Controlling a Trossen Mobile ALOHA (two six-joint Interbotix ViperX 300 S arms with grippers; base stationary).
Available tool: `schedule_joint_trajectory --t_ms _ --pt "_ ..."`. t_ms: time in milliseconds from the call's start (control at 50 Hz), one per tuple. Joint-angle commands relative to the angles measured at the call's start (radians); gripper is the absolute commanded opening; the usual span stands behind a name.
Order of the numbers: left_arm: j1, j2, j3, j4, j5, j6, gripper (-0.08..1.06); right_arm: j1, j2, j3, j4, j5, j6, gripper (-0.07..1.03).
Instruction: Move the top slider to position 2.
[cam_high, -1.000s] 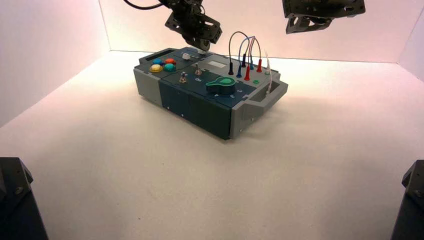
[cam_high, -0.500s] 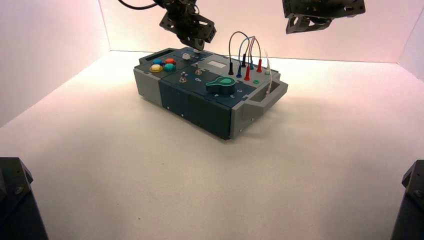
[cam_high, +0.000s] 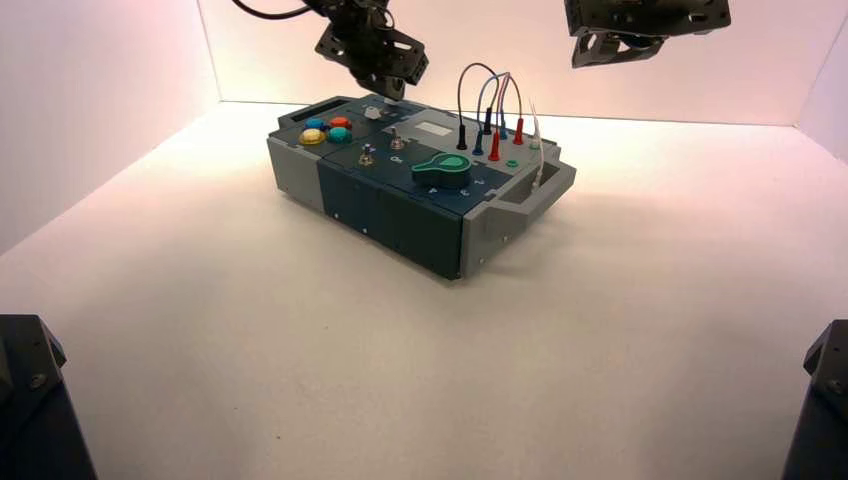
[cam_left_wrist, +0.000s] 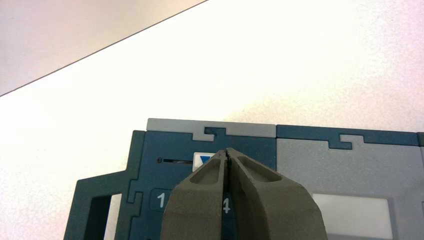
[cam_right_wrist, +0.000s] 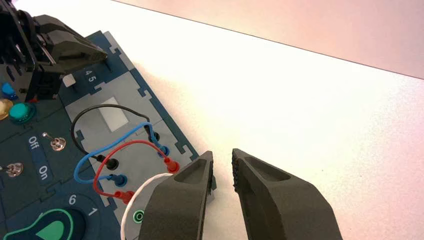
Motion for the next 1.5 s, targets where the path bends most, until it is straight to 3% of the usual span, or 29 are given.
schedule_joint_trajectory --t_ms 20,1500 --pt "0.012 -0.026 -0.006 0.000 -0.005 0.005 -0.03 -0.002 -0.018 -0.011 0.000 -0.005 0.000 0.23" --pt "0.014 -0.034 -0.005 -0.006 0.005 -0.002 -0.03 -0.002 -0.021 -0.011 0.000 -0.005 0.000 0.23"
